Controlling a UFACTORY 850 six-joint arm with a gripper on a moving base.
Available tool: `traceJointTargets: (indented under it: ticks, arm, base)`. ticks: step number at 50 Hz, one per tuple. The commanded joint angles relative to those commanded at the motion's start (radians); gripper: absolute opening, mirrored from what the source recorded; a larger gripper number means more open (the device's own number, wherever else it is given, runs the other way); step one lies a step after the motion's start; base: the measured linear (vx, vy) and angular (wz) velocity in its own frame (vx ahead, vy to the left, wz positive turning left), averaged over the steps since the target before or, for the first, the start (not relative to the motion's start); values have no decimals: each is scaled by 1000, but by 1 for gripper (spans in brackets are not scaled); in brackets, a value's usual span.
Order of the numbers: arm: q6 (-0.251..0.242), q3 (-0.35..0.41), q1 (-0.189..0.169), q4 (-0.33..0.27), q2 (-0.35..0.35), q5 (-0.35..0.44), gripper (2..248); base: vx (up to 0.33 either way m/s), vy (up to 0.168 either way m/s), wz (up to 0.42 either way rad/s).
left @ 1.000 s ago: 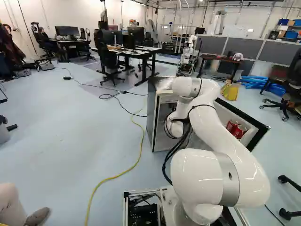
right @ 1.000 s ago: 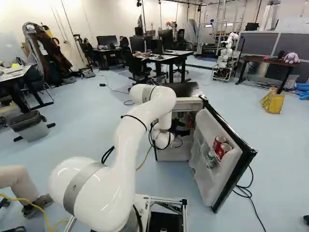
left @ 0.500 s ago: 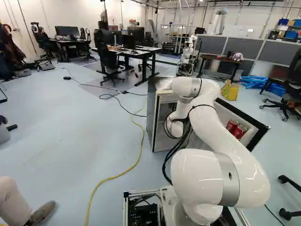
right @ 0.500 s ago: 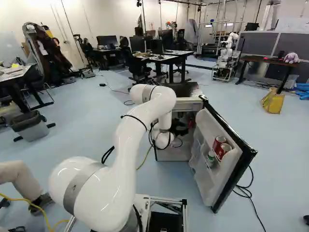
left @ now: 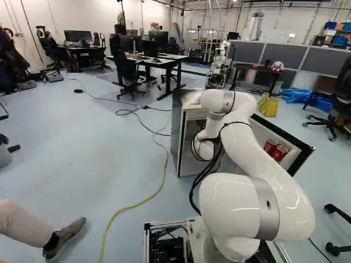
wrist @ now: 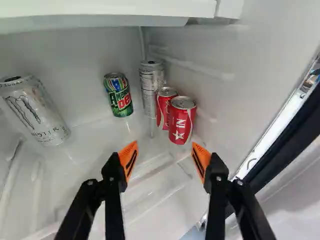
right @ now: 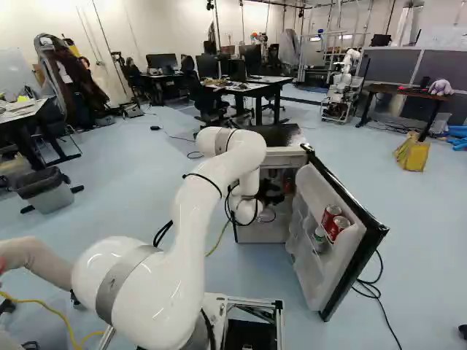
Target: Grab a drink from the fridge
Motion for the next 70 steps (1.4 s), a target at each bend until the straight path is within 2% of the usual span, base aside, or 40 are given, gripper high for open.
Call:
traceJointTargets:
  ticks: [1, 2, 7, 8, 12, 13, 70]
  arm:
    - [0, 0, 0, 0, 0, 0, 167]
    - [0, 0, 0, 0, 0, 0, 153]
    - [0, 0, 0, 0, 0, 0, 153]
    - [0, 0, 0, 0, 0, 0, 141]
    - [0, 0, 0, 0, 0, 0, 141]
    - [0, 0, 0, 0, 0, 0, 130]
    - [0, -11, 0, 0, -6, 0, 131]
  base:
    - [0, 0, 0]
    - [0, 0, 0]
    - [0, 0, 0]
    - [0, 0, 0]
    - [0, 0, 0]
    - [0, 0, 0]
    - [0, 0, 0]
